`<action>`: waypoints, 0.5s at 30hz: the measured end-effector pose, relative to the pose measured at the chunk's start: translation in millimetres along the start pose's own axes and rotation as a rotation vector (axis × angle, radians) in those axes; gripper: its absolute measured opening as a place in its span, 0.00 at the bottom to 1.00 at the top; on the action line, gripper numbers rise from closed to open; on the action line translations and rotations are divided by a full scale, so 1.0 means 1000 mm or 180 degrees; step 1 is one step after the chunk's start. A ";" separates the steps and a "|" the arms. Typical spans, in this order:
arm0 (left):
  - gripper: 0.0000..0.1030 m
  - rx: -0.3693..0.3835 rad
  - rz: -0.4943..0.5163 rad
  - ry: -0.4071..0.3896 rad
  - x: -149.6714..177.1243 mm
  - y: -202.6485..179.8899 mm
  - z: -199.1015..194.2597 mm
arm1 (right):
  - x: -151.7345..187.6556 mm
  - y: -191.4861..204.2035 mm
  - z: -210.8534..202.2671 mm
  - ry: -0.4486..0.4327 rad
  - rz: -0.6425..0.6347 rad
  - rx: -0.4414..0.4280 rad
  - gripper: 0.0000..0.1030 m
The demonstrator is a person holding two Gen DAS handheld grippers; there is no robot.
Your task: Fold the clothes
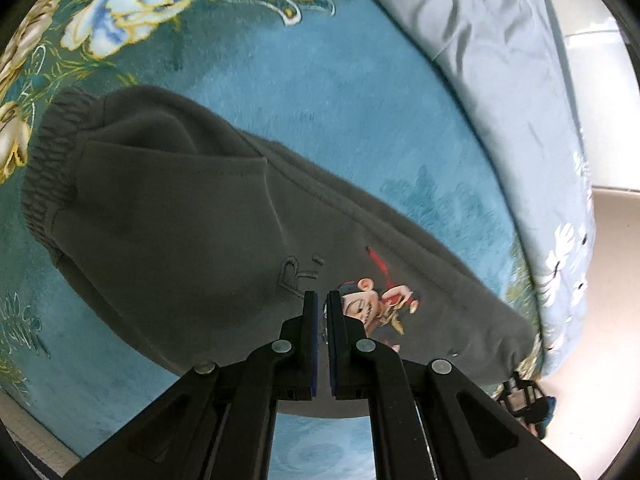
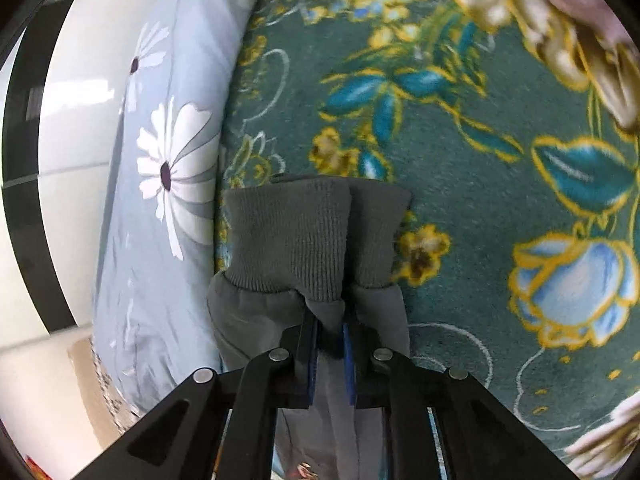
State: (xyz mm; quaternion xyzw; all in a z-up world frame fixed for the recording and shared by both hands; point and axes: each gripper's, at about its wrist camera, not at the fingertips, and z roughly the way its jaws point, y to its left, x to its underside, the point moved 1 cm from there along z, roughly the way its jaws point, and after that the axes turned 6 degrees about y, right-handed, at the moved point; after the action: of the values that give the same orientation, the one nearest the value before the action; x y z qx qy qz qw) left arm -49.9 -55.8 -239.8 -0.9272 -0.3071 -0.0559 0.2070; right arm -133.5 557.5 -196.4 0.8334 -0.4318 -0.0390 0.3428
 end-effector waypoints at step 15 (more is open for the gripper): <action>0.03 -0.0295 0.0023 0.0108 0.014 0.003 0.020 | -0.030 -0.025 0.011 -0.0120 0.0279 -0.0006 0.54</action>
State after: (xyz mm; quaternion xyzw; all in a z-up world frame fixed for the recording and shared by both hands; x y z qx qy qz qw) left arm -37.0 -42.1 -255.3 -0.9358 -0.2972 -0.0851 0.1692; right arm -139.4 584.0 -226.7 0.8125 -0.4742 -0.0401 0.3367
